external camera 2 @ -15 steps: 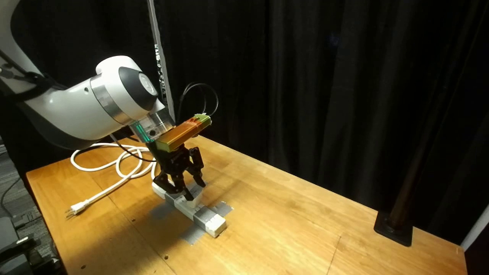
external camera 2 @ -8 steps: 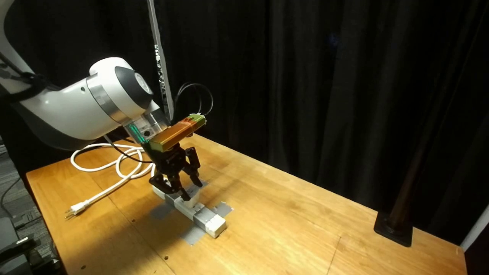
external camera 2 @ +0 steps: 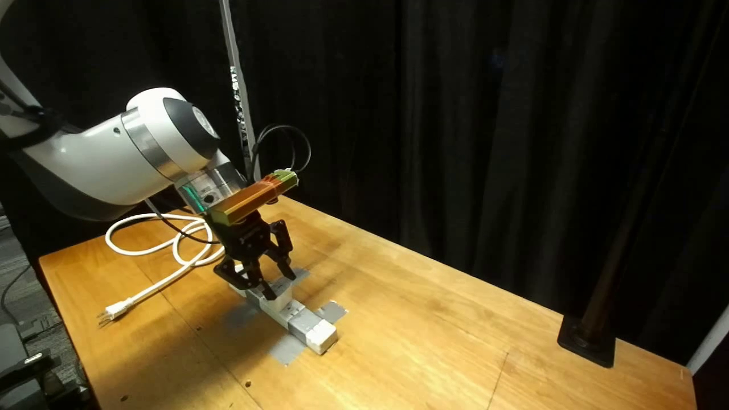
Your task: Pick up the charger from the table and put it on the adapter
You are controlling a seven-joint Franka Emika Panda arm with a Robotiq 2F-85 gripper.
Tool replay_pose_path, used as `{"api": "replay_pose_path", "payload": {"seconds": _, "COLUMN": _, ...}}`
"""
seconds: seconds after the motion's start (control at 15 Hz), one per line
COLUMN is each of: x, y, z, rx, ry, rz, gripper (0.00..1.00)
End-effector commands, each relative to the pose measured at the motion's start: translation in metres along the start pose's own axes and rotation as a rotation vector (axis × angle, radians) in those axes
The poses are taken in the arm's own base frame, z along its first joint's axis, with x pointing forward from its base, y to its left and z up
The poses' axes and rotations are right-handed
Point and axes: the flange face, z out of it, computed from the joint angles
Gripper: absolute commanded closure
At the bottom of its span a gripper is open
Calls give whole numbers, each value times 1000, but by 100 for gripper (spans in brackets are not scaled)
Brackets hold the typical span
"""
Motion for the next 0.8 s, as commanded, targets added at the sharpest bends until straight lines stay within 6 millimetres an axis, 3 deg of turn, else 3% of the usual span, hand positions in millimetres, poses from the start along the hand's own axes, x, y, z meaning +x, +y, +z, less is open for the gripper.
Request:
{"api": "replay_pose_path", "payload": {"seconds": 0.0, "x": 7, "y": -8, "z": 2, "rx": -2, "ry": -18, "rz": 38, "gripper": 77}}
{"api": "replay_pose_path", "payload": {"seconds": 0.73, "x": 14, "y": 0, "z": 2, "rx": -31, "ry": -28, "rz": 116, "gripper": 77}}
